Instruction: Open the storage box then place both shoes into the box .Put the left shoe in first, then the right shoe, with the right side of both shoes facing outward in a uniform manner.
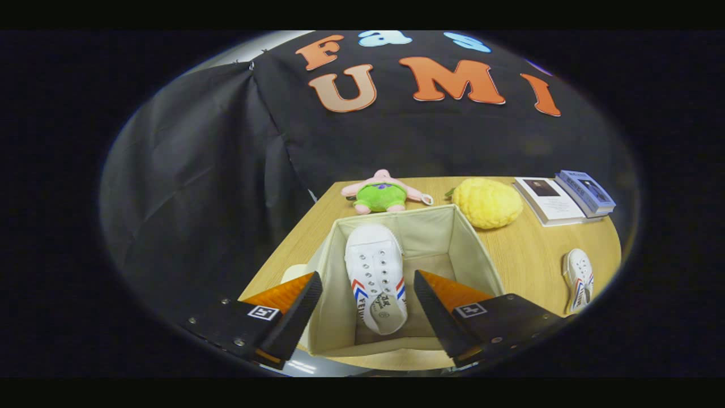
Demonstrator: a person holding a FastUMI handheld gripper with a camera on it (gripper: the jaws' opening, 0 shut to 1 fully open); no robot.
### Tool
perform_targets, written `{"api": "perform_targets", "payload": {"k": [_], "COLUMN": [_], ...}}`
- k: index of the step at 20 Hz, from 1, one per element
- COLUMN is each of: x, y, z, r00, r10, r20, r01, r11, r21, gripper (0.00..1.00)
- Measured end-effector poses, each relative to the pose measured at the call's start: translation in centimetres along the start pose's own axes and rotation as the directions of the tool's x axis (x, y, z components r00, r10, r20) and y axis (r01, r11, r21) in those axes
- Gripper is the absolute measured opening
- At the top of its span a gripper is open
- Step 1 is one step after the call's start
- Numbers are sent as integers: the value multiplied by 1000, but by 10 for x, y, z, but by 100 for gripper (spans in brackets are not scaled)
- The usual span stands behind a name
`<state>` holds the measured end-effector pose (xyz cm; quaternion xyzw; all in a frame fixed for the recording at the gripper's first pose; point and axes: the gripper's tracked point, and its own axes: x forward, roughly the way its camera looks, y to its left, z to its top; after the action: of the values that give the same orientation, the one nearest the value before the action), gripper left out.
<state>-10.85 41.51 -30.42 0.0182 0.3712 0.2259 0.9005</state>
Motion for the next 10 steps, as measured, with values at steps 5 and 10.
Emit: {"api": "perform_targets", "payload": {"k": [5, 10], "x": [-15, -37], "y": [-37, -100], "z": [19, 37], "r00": [998, 989], "r10": [-35, -98], "r20": [50, 108], "r01": [34, 93], "r11": [999, 994], "r21": [12, 52], "gripper": [99, 99]}}
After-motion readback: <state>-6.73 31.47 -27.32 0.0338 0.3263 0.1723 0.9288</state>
